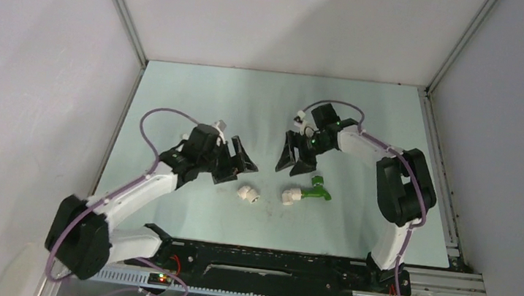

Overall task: Install the water faucets
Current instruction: Move the adaptor to the center of the board.

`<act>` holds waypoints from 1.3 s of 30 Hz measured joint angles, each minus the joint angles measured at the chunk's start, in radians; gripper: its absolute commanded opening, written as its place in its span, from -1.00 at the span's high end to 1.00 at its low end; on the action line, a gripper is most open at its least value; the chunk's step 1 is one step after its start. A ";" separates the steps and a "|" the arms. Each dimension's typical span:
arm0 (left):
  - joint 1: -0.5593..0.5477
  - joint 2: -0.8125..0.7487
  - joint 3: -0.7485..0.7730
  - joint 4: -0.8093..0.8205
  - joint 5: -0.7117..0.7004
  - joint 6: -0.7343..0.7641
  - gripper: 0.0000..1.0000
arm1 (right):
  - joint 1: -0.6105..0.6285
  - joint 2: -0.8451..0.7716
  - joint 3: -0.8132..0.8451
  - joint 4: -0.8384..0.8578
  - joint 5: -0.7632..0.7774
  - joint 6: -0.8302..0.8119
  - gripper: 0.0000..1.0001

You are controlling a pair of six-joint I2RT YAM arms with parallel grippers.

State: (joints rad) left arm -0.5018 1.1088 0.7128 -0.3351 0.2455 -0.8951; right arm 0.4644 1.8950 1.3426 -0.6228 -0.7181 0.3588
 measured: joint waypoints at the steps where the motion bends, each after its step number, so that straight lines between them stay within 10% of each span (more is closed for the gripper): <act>1: 0.001 0.034 0.001 0.015 0.015 0.008 -0.61 | -0.001 -0.011 -0.034 0.017 -0.023 0.030 -0.34; 17: 0.012 0.389 0.152 -0.108 0.100 0.253 -0.37 | 0.069 -0.057 -0.155 0.137 -0.184 0.274 -0.26; 39: 0.014 0.266 -0.209 0.253 0.182 -0.084 0.02 | 0.134 0.040 -0.265 0.316 -0.201 0.450 0.21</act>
State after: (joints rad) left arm -0.4873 1.3750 0.5041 -0.0822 0.4278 -0.9794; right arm 0.5983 1.9354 1.0779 -0.3065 -0.9195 0.8085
